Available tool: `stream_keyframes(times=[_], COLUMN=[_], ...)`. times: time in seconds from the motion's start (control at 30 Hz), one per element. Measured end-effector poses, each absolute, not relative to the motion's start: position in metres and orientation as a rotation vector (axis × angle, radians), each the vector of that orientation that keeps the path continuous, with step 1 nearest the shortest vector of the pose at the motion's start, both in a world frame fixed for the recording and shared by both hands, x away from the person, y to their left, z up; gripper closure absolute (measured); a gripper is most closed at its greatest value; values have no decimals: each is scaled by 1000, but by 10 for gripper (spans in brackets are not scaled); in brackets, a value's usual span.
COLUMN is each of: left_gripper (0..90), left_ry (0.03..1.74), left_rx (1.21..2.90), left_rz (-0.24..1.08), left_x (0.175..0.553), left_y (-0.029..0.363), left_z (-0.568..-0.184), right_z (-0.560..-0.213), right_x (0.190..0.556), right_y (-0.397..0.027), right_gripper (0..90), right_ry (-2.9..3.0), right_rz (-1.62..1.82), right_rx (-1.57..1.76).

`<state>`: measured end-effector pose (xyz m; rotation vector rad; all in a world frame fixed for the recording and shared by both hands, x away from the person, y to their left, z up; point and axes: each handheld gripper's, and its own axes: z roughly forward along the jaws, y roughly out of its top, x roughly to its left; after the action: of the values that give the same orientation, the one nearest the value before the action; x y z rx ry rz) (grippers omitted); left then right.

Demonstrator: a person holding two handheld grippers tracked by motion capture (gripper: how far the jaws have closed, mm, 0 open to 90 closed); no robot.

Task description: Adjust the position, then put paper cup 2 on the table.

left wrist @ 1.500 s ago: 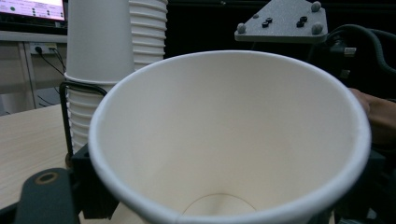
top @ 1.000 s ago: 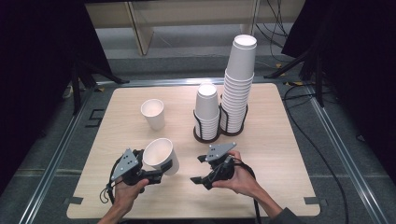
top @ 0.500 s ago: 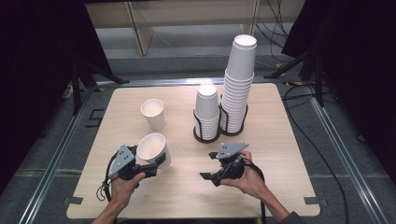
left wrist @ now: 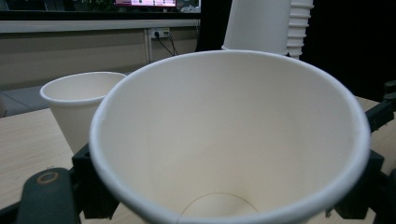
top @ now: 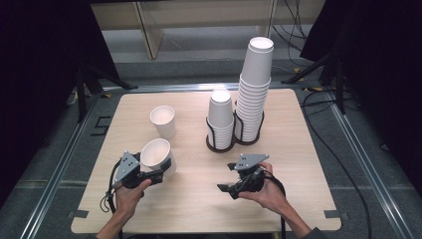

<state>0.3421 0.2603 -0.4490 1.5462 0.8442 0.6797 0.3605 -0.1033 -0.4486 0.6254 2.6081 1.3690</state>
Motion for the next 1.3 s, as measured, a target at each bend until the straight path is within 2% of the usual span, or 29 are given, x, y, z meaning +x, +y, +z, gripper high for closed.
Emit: stream_keyframes(times=[0.67, 1.3], left_gripper=[160, 158], left_ry=[887, 1005], left_rx=[1526, 1526], left_rz=[728, 818], left_x=[356, 380], left_y=[271, 295], left_z=[-454, -462], right_z=[-453, -454], right_x=[359, 360], right_y=[-106, -106], right_gripper=[185, 182], right_ry=[2617, 2609], right_rz=[1333, 1325], right_rx=[639, 630])
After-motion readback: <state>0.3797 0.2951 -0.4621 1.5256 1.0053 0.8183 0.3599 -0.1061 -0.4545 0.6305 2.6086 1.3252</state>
